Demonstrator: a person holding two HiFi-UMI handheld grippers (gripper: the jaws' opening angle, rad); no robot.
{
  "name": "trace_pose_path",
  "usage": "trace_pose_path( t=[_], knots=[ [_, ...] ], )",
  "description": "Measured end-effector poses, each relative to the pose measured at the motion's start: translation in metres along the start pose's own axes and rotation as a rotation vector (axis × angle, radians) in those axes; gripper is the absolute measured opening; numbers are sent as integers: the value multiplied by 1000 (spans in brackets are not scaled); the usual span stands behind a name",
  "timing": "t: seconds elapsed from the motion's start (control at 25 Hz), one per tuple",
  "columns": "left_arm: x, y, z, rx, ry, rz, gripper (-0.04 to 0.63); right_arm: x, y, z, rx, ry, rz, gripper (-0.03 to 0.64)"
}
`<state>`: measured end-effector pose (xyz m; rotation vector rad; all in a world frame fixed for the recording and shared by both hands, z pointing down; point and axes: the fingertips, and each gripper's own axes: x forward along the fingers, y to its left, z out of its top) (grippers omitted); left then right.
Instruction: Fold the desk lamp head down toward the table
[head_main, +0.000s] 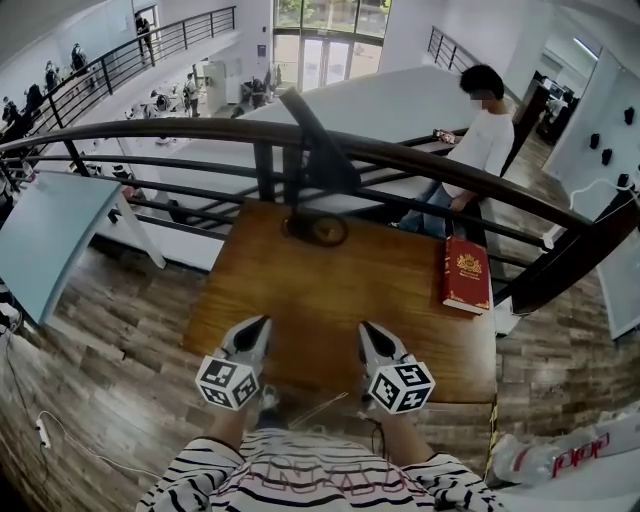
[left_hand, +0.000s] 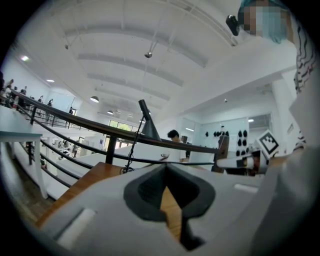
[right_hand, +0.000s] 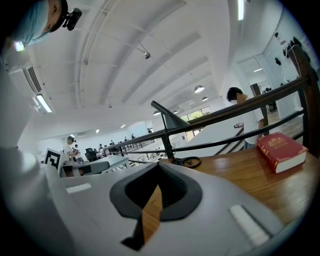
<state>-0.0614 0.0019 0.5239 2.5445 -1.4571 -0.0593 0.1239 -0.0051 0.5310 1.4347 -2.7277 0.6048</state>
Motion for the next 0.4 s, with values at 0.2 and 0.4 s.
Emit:
trace_pose_path(
  t=[0.2,0.4],
  knots=[
    [-10,-3,-8,-15,11,12,2,-4,6,-9,11,10,9,0],
    [-22,-8,-12,-20,19,15,2,-13,12,-15,21,16,9,0]
  ],
)
